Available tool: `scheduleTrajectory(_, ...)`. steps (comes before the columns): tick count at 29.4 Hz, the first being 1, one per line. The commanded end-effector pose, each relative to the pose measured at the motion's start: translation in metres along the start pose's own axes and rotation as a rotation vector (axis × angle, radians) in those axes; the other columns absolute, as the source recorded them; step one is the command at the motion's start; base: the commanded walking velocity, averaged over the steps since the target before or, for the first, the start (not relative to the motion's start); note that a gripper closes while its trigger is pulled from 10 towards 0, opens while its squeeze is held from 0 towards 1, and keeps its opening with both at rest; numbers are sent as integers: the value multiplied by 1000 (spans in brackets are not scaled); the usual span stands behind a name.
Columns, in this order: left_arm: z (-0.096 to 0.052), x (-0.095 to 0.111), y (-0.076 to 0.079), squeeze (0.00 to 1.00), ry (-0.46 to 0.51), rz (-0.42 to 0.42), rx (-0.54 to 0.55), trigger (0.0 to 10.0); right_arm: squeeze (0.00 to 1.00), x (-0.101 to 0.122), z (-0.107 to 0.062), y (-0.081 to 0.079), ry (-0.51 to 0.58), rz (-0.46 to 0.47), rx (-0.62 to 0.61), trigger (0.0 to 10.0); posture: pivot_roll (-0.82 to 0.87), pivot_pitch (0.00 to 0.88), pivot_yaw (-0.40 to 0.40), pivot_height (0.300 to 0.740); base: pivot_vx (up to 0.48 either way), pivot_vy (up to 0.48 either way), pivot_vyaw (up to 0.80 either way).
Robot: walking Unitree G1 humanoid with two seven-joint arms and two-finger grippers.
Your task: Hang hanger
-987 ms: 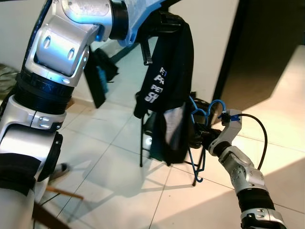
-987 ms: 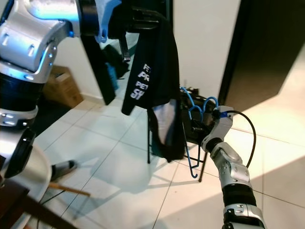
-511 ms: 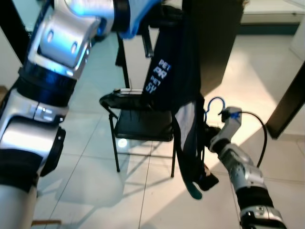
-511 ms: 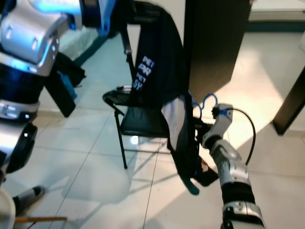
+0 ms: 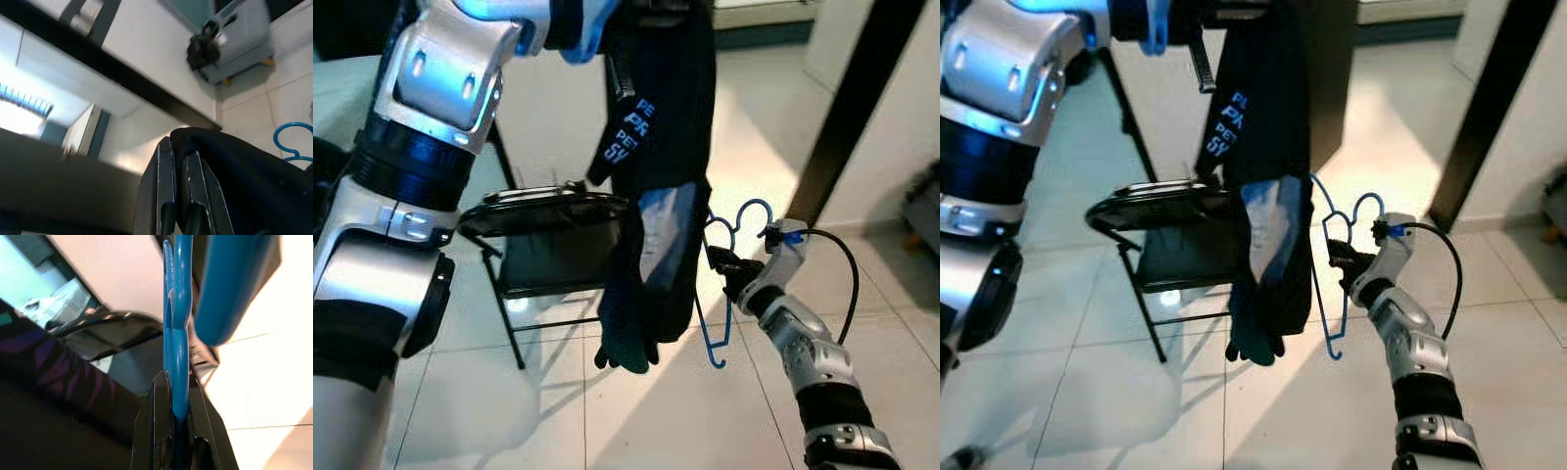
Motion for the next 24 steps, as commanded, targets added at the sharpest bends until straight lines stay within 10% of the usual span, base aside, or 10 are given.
scheduleTrajectory(1,-3,7,-2,0,19,29,5,10000,0,1,0,-2,6,2,8,10000,51,72,68,740,0,0,-800)
scheduleTrajectory(9,-1,11,-6,0,32,53,24,10000,0,0,-1,-1,8,3,8,10000,50,64,70,740,0,0,-800)
scheduleTrajectory(15,-8,-17,-4,0,25,-115,50,10000,0,0,-2,-2,9,0,11,10000,38,61,72,740,0,0,-800)
scheduleTrajectory(21,-37,-134,34,0,-241,-322,185,10000,0,4,-12,-2,42,14,49,10000,17,52,59,740,0,0,-800)
scheduleTrajectory(24,-42,-149,41,0,-278,-346,210,10000,0,7,-14,-3,54,19,64,10000,17,52,59,740,0,0,-800)
Point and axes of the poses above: a point about 5 cm out from each wrist's last joint towards the gripper, its own z axis pointing out of the wrist towards the gripper, its own x axis along the axis of the wrist's last joint, y = z × x, the point moved 3 cm from there along z, pointing out of the wrist towards the gripper, and after that the axes turned 15 degrees about -z, right-handed, at the moved point
